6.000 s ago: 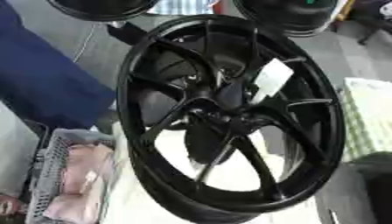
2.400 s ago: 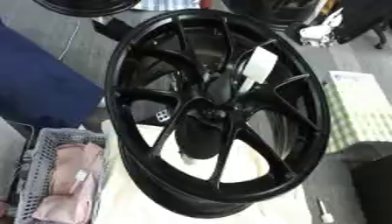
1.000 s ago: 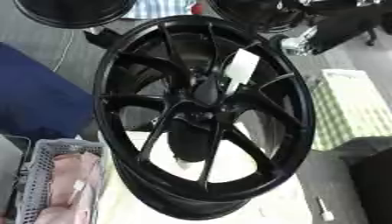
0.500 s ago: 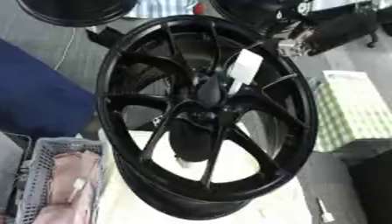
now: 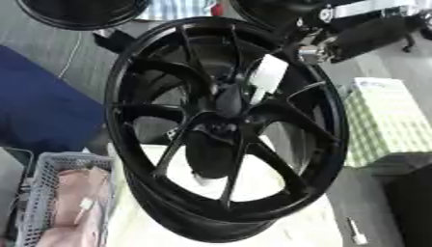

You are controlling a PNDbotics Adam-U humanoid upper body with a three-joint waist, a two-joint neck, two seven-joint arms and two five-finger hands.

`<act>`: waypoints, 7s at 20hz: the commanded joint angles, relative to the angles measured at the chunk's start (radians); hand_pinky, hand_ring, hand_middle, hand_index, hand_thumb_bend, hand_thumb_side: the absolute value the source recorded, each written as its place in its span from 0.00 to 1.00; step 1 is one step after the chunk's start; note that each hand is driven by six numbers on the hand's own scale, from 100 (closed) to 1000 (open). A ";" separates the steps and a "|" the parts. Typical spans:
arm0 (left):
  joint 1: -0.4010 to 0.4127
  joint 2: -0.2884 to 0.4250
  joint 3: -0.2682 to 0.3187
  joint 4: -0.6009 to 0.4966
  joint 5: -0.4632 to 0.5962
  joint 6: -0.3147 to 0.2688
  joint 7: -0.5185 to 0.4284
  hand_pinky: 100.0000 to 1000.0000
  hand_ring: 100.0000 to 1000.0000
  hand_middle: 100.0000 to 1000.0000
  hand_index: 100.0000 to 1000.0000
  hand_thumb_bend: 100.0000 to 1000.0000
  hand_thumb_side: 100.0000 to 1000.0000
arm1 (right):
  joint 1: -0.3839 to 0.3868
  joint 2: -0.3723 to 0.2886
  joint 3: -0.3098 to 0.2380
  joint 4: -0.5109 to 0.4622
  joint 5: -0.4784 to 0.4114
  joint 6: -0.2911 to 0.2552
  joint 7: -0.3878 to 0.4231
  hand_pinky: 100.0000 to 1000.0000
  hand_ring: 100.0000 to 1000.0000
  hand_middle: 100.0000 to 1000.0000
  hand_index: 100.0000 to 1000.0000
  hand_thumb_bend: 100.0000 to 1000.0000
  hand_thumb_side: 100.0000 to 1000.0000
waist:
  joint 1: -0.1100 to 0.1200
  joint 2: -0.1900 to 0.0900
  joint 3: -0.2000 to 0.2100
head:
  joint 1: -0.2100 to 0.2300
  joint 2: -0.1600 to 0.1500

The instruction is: Pull the pin out of the wheel hub.

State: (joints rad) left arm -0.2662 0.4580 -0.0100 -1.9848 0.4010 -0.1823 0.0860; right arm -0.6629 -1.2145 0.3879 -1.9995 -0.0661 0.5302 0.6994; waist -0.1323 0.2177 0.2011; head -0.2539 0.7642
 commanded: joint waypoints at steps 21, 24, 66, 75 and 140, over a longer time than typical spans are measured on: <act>-0.020 0.008 -0.004 -0.015 0.008 0.002 -0.008 0.68 0.61 0.58 0.77 0.00 0.62 | -0.020 0.011 0.002 0.000 0.054 0.105 0.032 0.93 1.00 0.89 1.00 0.00 0.85 | 0.003 -0.004 0.013 | -0.017 0.006; -0.021 0.007 -0.004 -0.015 0.007 0.003 -0.009 0.68 0.61 0.58 0.77 0.00 0.62 | -0.021 0.014 0.003 0.000 0.055 0.109 0.031 0.93 1.00 0.90 1.00 0.00 0.86 | 0.004 0.003 0.015 | -0.016 0.006; -0.036 -0.004 -0.009 -0.015 0.000 0.005 -0.020 0.68 0.60 0.58 0.77 0.00 0.62 | 0.011 0.025 -0.003 0.000 0.068 0.150 0.017 0.93 1.00 0.91 1.00 0.00 0.87 | 0.002 0.059 0.031 | -0.022 0.006; -0.038 -0.005 -0.010 -0.015 0.003 0.006 -0.022 0.69 0.61 0.58 0.77 0.00 0.62 | 0.022 0.021 -0.008 0.000 0.065 0.155 0.019 0.94 1.00 0.91 1.00 0.00 0.84 | 0.000 0.061 0.033 | -0.019 0.006; -0.044 -0.018 -0.012 -0.015 0.002 0.012 -0.041 0.69 0.60 0.57 0.77 0.00 0.62 | 0.088 0.034 -0.017 0.000 0.056 0.203 -0.001 0.92 0.95 0.71 0.91 0.00 0.63 | -0.007 0.095 0.056 | -0.024 0.006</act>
State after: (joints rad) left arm -0.3005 0.4312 -0.0244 -1.9848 0.4036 -0.1695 0.0479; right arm -0.5711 -1.1650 0.3759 -1.9994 -0.0030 0.6388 0.6033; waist -0.1449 0.3268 0.2561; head -0.2785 0.7642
